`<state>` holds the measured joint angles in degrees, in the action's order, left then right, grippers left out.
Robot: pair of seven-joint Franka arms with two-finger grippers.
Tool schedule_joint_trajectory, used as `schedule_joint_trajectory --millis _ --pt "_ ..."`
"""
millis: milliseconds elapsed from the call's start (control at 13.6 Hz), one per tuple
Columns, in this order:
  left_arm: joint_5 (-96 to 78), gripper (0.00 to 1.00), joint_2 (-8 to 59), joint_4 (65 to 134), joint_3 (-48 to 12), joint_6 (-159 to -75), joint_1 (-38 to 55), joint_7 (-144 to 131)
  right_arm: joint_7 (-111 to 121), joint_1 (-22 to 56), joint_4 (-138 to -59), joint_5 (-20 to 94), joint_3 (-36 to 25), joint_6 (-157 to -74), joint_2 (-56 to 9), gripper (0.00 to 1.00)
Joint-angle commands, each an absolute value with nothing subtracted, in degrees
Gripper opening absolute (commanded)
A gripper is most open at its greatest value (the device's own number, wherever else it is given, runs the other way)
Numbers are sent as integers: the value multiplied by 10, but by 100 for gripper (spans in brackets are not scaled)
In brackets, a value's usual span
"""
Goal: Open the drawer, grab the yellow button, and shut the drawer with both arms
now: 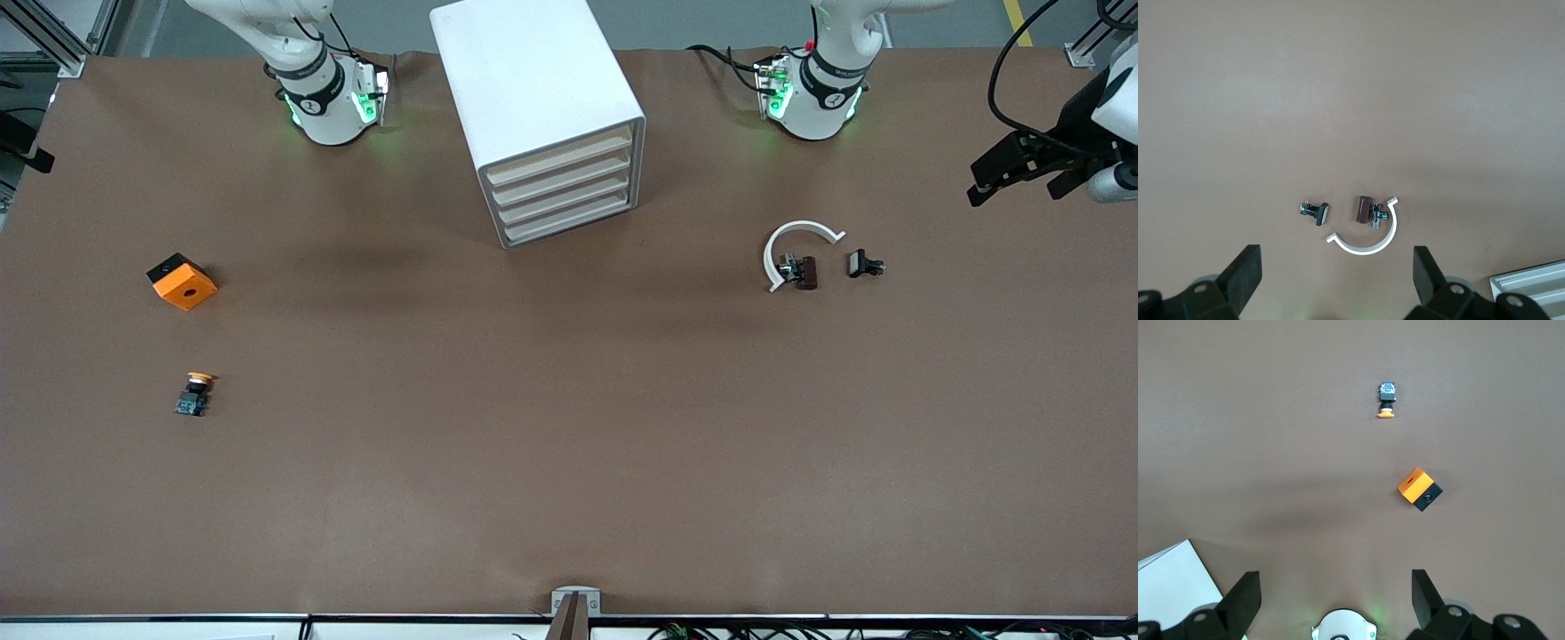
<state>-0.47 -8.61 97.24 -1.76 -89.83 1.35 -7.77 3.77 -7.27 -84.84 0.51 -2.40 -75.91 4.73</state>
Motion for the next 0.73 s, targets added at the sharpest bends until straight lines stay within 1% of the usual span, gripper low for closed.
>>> schedule_joint_trajectory --millis 0,147,660 --pt "-4 100 -85 967 -20 -889 10 -63 28 -74 -884 8 -22 -769 82 100" --pt "-4 100 -85 965 -19 -889 10 -63 29 -74 -897 8 -22 -774 90 100" --pt "-4 100 -85 965 -20 -889 11 -71 29 -73 -901 7 -22 -773 95 100"
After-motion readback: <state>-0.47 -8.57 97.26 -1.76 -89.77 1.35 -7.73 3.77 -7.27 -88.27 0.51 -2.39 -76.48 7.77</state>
